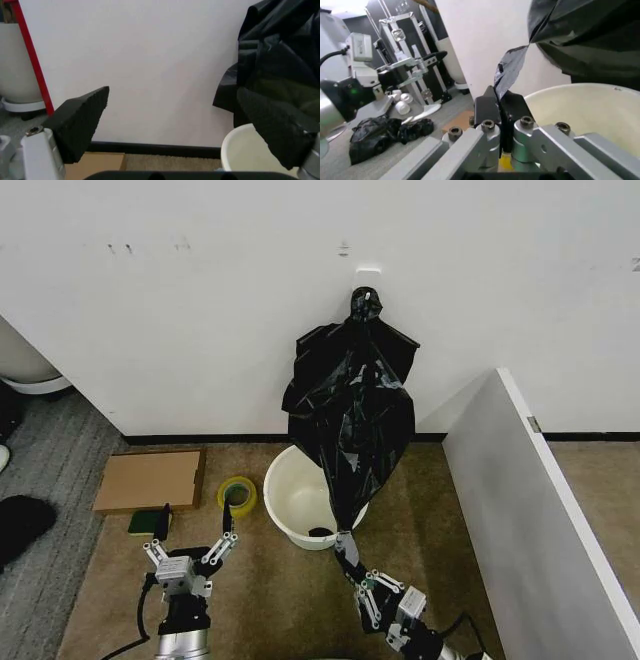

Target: Place the garbage bag over the trash bin.

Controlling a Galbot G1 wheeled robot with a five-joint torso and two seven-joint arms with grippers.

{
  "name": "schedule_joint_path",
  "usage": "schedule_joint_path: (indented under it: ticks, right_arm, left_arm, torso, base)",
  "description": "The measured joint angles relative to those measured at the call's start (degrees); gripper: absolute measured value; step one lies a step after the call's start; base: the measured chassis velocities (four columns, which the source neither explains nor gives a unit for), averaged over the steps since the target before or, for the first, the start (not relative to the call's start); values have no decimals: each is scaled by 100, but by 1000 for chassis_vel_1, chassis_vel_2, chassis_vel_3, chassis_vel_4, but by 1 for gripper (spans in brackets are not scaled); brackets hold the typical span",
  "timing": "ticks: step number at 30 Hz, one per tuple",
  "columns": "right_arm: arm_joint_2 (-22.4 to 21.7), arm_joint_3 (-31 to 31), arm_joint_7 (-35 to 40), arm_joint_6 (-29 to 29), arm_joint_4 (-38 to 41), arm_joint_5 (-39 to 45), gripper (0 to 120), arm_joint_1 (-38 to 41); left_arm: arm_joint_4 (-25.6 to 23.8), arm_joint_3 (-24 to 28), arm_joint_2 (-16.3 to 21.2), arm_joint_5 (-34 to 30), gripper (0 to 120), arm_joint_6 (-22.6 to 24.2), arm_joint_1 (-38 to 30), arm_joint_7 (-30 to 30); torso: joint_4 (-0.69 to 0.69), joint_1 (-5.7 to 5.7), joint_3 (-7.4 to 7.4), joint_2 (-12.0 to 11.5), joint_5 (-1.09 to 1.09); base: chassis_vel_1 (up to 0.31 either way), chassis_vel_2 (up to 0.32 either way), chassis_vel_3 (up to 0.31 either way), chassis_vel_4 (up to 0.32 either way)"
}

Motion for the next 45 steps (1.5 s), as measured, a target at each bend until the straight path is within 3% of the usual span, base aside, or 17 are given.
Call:
schedule_joint_path:
  ticks: [9,16,20,21,22,23,28,29,33,35,39,42,44,45]
  right_arm:
    - [36,-32,179,-91,35,-11,0,148]
    - [135,-61,546,-510,294,400,0,592]
    - [158,-102,680,-733,425,513,0,829]
    - [159,-142,713,-770,427,515,0,908]
    - [159,-142,713,-770,427,515,0,908]
    - [172,-201,741,-805,419,511,0,1003]
    - [288,-311,776,-821,321,371,0,1122]
    - [288,-311,776,-821,321,371,0,1122]
    - [422,-538,828,-828,199,197,0,1324]
    - [463,-649,849,-859,160,158,0,1422]
    - [477,-679,854,-870,153,141,0,1446]
    - [535,-750,860,-885,130,47,0,1478]
    - [539,-756,861,-884,120,42,0,1486]
    - [544,-765,861,-884,102,40,0,1501]
  left_arm:
    - [-66,11,42,-66,100,30,-13,-3]
    - [-557,187,592,-450,100,335,-13,55]
    - [-1041,229,1423,-1042,100,753,-97,145]
    - [-1198,215,1780,-1265,100,899,-129,164]
    - [-1198,215,1780,-1265,100,899,-129,164]
    - [-1391,176,2268,-1601,100,1088,-183,172]
    - [-1834,57,3963,-2915,100,1668,-777,229]
    - [-1834,57,3963,-2915,100,1668,-777,229]
    - [-1913,105,5052,-3874,100,2082,-1859,218]
    - [-1891,151,5340,-4105,100,2218,-2184,202]
    - [-1864,192,5485,-4212,100,2288,-2354,191]
    - [-1748,400,6166,-4643,100,2556,-3068,235]
    - [-1731,412,6299,-4692,100,2571,-3137,273]
    - [-1676,421,6568,-4749,100,2574,-3238,352]
  torso:
    - [0,0,0,0,0]
    - [0,0,0,0,0]
    - [-1,0,0,0,-1]
    - [-1,0,0,0,-2]
    - [-1,0,0,0,-2]
    - [1,0,0,0,0]
    - [0,0,1,0,-2]
    - [0,0,1,0,-2]
    - [-3,1,1,0,-3]
    - [-1,1,1,0,-2]
    - [3,1,1,0,-3]
    - [-2,1,1,0,-4]
    - [-1,1,1,0,-2]
    - [0,1,1,0,1]
  base:
    - [0,0,0,0]
    - [0,0,0,0]
    - [0,0,0,0]
    - [0,0,0,0]
    - [0,0,0,0]
    - [0,0,0,0]
    - [0,0,0,0]
    - [0,0,0,0]
    - [0,0,0,0]
    - [0,0,0,0]
    - [0,0,0,0]
    - [0,0,0,0]
    - [0,0,0,0]
    - [0,0,0,0]
